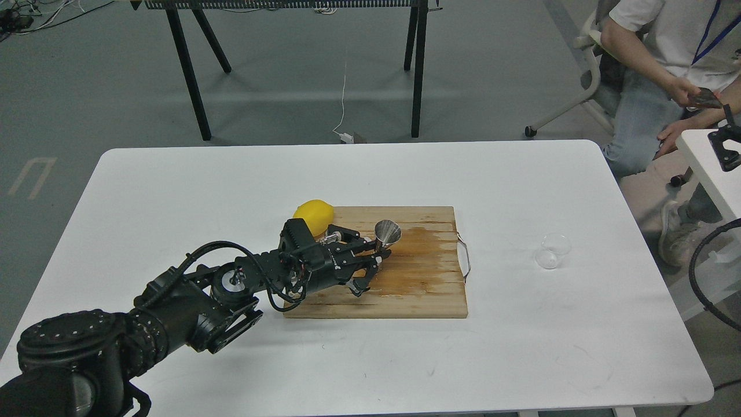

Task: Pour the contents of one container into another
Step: 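Set the jigger upright on the cutting board and open the left gripper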

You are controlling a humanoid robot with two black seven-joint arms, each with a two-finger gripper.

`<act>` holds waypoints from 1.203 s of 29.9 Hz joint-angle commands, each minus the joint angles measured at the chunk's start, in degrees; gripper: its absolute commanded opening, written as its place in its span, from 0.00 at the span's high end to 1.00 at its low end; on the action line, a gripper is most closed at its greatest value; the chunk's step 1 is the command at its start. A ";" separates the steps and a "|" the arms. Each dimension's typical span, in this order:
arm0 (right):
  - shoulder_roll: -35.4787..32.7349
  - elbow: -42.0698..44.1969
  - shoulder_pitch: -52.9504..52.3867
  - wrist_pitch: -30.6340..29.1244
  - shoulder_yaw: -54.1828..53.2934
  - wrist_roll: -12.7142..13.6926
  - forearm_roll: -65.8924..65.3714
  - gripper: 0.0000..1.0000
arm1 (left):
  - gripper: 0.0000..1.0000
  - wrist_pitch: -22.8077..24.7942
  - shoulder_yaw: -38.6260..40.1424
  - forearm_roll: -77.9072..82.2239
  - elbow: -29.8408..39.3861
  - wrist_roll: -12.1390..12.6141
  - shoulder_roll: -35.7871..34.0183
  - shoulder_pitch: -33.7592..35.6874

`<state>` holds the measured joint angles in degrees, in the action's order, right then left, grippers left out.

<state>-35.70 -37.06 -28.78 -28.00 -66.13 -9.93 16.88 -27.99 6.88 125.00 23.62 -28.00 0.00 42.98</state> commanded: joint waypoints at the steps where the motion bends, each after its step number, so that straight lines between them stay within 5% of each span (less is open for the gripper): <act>1: -0.07 -0.03 0.13 0.00 -0.05 0.00 0.00 0.00 | 0.73 -0.01 -0.29 0.00 0.11 0.00 0.00 0.08; 9: -0.07 -0.03 0.40 0.00 -0.05 0.00 0.00 0.00 | 0.53 -0.01 -0.46 0.00 0.11 0.00 0.00 0.17; 13: -0.07 -0.03 0.40 0.00 -0.05 0.00 0.00 0.00 | 0.35 -0.01 -0.46 0.00 0.11 0.00 0.00 0.08; 23: -0.07 -0.03 0.48 0.00 -0.05 0.00 0.00 0.00 | 0.20 -0.01 0.50 0.00 1.86 0.00 0.00 0.08; 36: -0.34 -0.11 0.66 0.00 -0.05 0.00 0.00 0.00 | 0.12 -0.01 0.50 0.00 16.81 0.00 -10.63 -0.44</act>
<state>-36.02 -37.02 -28.17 -28.00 -66.19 -9.93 16.88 -28.02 7.40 124.99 38.95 -28.01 -8.62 42.69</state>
